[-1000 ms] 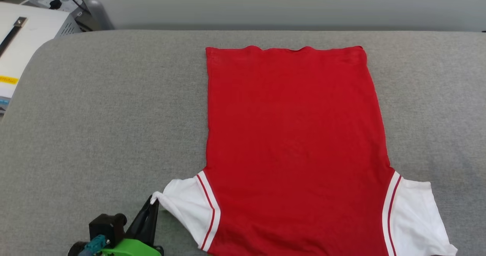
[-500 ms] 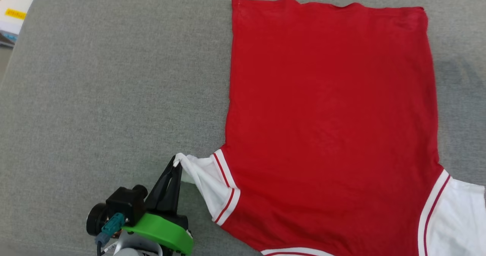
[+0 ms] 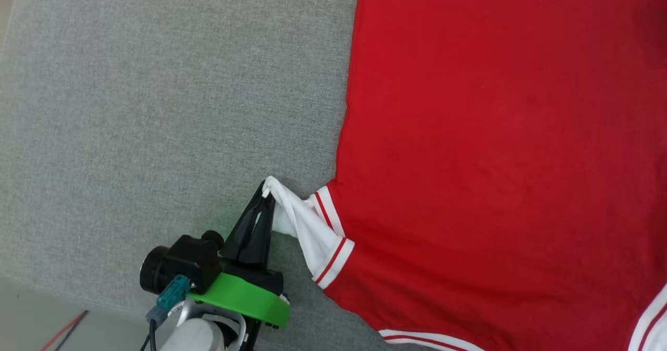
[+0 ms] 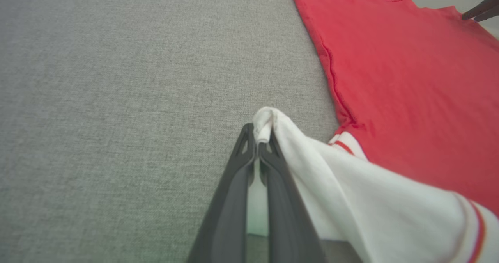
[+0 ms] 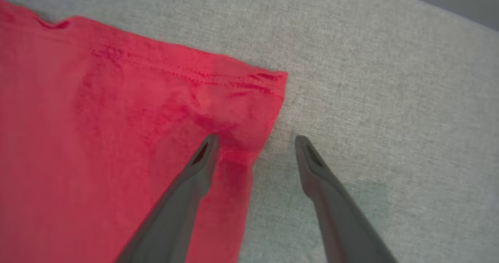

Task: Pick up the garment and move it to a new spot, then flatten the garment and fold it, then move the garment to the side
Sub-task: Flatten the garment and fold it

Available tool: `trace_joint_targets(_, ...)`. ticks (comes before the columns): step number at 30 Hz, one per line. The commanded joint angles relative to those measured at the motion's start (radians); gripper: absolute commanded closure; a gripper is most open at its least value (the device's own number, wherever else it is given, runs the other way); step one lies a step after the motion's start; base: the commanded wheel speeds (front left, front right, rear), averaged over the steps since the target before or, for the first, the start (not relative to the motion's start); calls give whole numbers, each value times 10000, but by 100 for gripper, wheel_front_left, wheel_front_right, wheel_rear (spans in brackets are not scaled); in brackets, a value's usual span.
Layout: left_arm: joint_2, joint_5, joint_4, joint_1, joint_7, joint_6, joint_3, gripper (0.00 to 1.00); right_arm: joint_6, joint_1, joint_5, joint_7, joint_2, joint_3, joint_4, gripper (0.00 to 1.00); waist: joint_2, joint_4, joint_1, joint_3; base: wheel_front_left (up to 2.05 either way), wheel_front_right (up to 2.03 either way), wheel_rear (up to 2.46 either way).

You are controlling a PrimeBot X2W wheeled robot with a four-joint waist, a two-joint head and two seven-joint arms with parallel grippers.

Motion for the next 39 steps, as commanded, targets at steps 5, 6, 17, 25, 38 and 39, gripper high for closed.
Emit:
trace_joint_targets(5, -287, 274, 19, -180, -59, -144, 28, 100, -9, 603, -53, -143, 227, 103, 742, 0, 0, 396, -2, 415, 0, 0, 0)
trace_joint_targets(6, -314, 295, 43, -173, -59, -156, 49, 100, -9, 718, -39, -109, 226, 176, 806, 0, 0, 384, -2, 406, 0, 0, 0)
trace_joint_targets(17, -510, 402, 432, 47, -59, -289, 290, 100, -9, 594, 246, -1337, -47, 750, 236, 100, 0, 142, -2, -260, 0, 0, 0)
trace_joint_targets(25, -447, 448, 753, 525, -59, -294, 562, 100, -9, 784, 1218, -2585, -848, 1929, -677, 100, 0, -290, -2, -1498, 0, 0, 0)
trace_joint_targets(38, -118, 352, 845, 1424, -22, 19, 895, 100, -9, 3822, 3299, -4325, -3561, 3033, -3629, 100, 0, -1111, -2, -3099, 0, 0, 0)
trace_joint_targets(39, -79, 335, 834, 1509, -7, 51, 920, 100, -9, 4215, 3421, -4465, -3783, 2978, -3777, 100, 0, -1187, -2, -3205, 0, 0, 0)
